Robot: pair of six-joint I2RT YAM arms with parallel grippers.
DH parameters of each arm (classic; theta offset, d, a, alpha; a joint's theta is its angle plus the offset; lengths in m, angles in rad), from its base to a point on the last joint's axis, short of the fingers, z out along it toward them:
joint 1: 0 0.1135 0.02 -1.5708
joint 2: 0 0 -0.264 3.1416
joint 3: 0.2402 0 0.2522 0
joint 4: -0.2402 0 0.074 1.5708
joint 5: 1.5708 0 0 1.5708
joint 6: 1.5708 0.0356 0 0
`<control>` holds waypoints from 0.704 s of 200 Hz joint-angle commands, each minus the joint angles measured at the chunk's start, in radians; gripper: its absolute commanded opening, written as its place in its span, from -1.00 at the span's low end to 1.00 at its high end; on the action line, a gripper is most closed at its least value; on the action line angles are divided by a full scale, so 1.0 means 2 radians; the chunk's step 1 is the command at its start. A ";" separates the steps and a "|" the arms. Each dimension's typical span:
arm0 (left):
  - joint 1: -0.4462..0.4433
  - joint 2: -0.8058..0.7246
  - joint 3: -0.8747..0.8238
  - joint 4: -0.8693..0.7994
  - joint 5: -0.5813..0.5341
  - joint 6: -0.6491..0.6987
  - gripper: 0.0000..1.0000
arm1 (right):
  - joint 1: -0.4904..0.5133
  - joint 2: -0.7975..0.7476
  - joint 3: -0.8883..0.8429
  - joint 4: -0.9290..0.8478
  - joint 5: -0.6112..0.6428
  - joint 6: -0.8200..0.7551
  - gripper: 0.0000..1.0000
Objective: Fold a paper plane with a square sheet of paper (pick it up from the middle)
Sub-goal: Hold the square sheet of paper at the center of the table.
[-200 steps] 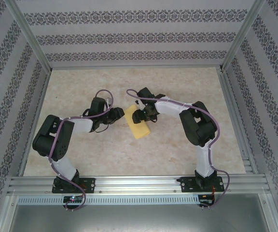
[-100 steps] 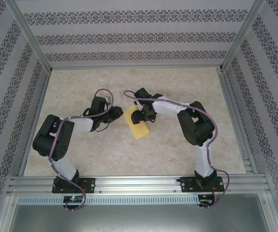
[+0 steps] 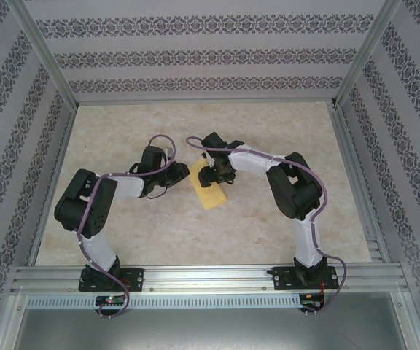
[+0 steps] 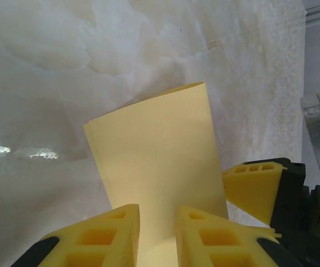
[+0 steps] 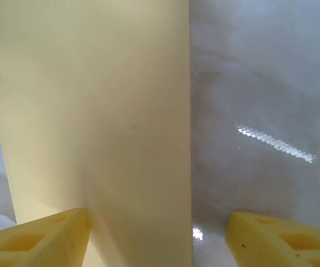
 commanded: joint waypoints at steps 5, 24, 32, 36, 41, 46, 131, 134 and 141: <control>-0.009 0.008 0.017 0.016 0.016 0.009 -0.52 | 0.007 0.067 -0.025 0.013 -0.026 0.011 0.39; -0.011 0.012 0.021 0.013 0.016 0.010 -0.54 | 0.008 0.069 -0.026 0.013 -0.022 0.013 0.40; -0.011 0.012 0.022 0.012 0.015 0.010 -0.54 | 0.009 0.069 -0.027 0.014 -0.021 0.013 0.40; -0.012 0.013 0.022 0.013 0.016 0.010 -0.55 | 0.008 0.070 -0.027 0.014 -0.020 0.013 0.40; -0.011 0.013 0.022 0.011 0.016 0.010 -0.55 | 0.008 0.070 -0.028 0.014 -0.020 0.013 0.40; -0.012 0.014 0.022 0.012 0.015 0.009 -0.56 | 0.009 0.070 -0.028 0.014 -0.020 0.012 0.41; -0.011 0.016 0.033 -0.008 0.004 0.011 -0.64 | 0.010 0.079 -0.025 0.006 -0.027 -0.003 0.40; -0.012 0.017 0.033 -0.008 0.005 0.011 -0.65 | 0.010 0.079 -0.025 0.006 -0.027 -0.004 0.40; -0.012 0.019 0.036 -0.009 0.007 0.010 -0.66 | 0.010 0.081 -0.024 0.005 -0.027 -0.005 0.40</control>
